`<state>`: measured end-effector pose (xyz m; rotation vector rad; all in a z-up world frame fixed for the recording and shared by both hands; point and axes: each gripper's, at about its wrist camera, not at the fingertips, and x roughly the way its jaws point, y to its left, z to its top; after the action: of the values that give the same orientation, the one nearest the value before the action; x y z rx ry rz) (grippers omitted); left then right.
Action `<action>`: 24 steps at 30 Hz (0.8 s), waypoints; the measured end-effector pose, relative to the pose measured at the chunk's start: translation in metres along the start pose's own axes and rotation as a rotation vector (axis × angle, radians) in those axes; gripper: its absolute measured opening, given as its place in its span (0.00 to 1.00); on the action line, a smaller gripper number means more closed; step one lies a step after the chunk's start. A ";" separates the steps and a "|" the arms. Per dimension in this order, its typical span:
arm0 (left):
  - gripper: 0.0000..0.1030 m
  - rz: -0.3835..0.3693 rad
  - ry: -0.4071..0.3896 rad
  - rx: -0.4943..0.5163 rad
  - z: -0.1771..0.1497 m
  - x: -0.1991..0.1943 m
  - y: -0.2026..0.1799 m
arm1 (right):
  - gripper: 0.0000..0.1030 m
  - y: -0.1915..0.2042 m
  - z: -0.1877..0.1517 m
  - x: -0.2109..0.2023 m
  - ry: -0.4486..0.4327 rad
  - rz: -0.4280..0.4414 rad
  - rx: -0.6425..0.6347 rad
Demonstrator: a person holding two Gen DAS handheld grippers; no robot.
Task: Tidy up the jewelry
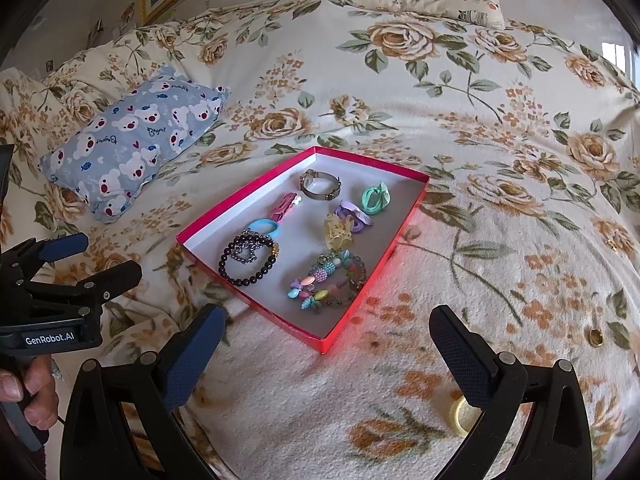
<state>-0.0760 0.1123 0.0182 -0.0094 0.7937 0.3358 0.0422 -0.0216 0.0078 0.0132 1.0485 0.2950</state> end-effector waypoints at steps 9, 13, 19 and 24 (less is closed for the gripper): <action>0.99 -0.003 0.000 0.004 -0.001 0.001 -0.001 | 1.00 0.001 0.001 0.000 0.003 0.003 0.000; 0.99 -0.004 -0.001 0.004 -0.001 0.002 -0.001 | 1.00 0.003 0.001 -0.001 -0.009 0.009 0.002; 0.99 -0.001 -0.004 0.007 0.000 0.000 -0.002 | 1.00 0.003 0.002 -0.003 -0.022 0.021 0.006; 0.99 -0.008 -0.008 0.010 0.000 -0.002 -0.004 | 1.00 0.002 0.003 -0.003 -0.020 0.023 0.008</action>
<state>-0.0761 0.1084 0.0195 -0.0023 0.7871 0.3237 0.0422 -0.0197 0.0123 0.0354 1.0300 0.3108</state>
